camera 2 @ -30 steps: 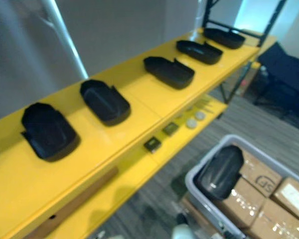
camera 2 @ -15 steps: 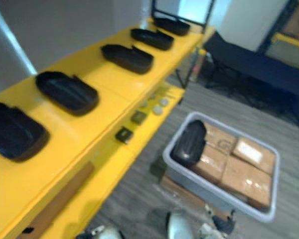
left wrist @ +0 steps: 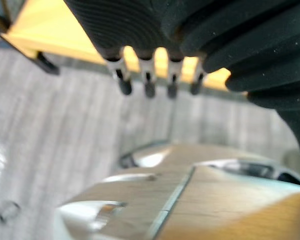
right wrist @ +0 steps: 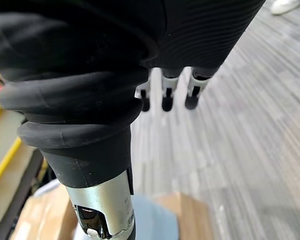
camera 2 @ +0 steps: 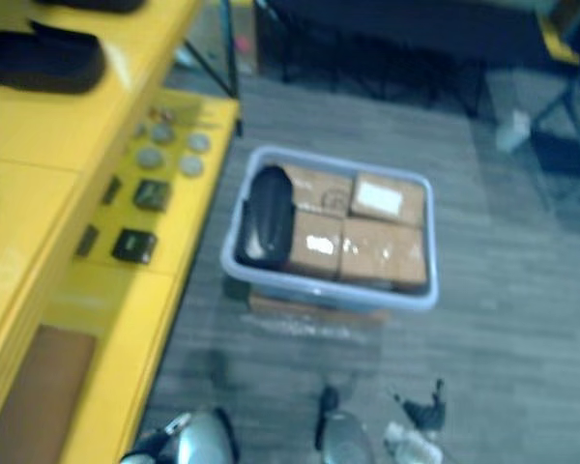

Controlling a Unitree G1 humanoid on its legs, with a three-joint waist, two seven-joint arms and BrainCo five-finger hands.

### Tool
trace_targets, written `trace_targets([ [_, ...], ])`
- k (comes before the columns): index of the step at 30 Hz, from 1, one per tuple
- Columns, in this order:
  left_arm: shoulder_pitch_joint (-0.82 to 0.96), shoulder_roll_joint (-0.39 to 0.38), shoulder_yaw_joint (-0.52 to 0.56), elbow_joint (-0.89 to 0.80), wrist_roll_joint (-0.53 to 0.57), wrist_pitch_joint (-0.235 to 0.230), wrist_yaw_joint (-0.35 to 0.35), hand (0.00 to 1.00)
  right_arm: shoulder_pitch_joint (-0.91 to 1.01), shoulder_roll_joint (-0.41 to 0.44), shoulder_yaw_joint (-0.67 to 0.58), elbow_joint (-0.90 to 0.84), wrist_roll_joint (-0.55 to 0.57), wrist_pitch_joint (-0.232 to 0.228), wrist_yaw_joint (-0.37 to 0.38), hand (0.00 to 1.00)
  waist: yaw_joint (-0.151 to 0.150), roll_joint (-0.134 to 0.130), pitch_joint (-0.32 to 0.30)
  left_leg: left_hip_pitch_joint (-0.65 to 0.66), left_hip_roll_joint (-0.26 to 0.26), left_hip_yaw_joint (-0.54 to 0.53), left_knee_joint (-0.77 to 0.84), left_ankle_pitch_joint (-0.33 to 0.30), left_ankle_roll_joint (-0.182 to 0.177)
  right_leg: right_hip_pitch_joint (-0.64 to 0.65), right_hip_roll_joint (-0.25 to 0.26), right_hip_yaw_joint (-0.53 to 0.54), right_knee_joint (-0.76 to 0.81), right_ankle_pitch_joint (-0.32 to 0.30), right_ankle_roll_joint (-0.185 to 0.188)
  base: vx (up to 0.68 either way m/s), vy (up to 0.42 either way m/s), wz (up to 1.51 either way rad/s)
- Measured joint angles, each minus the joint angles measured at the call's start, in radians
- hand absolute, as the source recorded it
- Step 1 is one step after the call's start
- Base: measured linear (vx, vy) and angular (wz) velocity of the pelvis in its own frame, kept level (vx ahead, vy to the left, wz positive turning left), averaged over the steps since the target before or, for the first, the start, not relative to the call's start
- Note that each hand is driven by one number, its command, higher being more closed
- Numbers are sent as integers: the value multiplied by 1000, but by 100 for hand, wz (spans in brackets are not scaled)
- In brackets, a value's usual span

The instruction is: Walk over and take plastic housings, then place them on the shelf

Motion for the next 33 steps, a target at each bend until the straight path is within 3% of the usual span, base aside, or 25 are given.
trace_targets([
  [3, -5, -10, -7, 11, -6, -26, 119, 0, -35, -14, 2, -2, 32, -15, 4, 0, 3, 4, 35, -2, -52, -4, -56, 23, -2, -12, -30, -15, -70, 64, 3, -121, -15, -13],
  [5, -6, -13, -8, 22, -8, -41, 131, 0, -59, -14, 3, -2, 32, -18, 17, 0, 3, 5, 42, -5, -65, -13, -59, 22, -2, -12, -37, -16, -91, 89, 2, -15, 32, -16],
  [8, -14, -13, -16, 23, -17, -77, 148, 0, -124, -22, 17, -19, 30, -40, 37, 0, 7, 7, 51, -48, -100, -128, -55, 15, -6, -38, -43, -21, -111, 135, 4, 8, 42, -11],
  [15, -36, -28, -18, 22, -59, -128, 139, 0, -457, -131, 93, -28, 32, -45, 51, 0, 51, 28, 66, -91, -124, -221, -53, 20, 3, -32, -49, -72, -125, 162, 11, -7, 9, 20],
  [18, -38, -44, -18, 22, -60, -127, 123, 0, -631, -209, 93, -82, 62, -45, 68, 0, 99, 35, 84, -110, -138, -253, -54, 30, 6, -32, -58, -98, -125, 163, 11, -57, 10, 26],
  [23, -37, -55, -13, 17, -61, -128, 116, 0, -818, -244, 95, -104, 70, -45, 79, 0, 135, 37, 87, -136, -160, -286, -54, 42, 12, -34, -78, -133, -121, 163, 12, -32, 32, 26],
  [25, -37, -65, -13, 9, -62, -130, 109, 0, -861, -261, 95, -104, 70, -21, 63, 0, 149, 42, 90, -138, -168, -294, -50, 42, 13, -34, -85, -137, -112, 163, 12, -22, 46, 13],
  [27, -37, -67, -13, 2, -83, -135, 96, 0, -908, -288, 97, -86, 71, 35, 45, 0, 167, 51, 99, -141, -178, -314, -45, 44, 15, -33, -97, -163, -88, 158, 11, -44, 61, 22],
  [30, -37, -74, -15, 3, -100, -141, 84, 0, -971, -318, 106, 11, 101, 90, 32, 0, 172, 67, 108, -154, -194, -338, -30, 45, 18, -35, -117, -187, -51, 134, 21, -52, 49, 29],
  [33, -37, -84, -18, 8, -120, -149, 74, 0, -1053, -359, 116, 179, 160, 167, 13, 0, 215, 91, 120, -184, -210, -356, -14, 48, 23, -69, -136, -195, -4, 118, 21, -67, 48, 17],
])
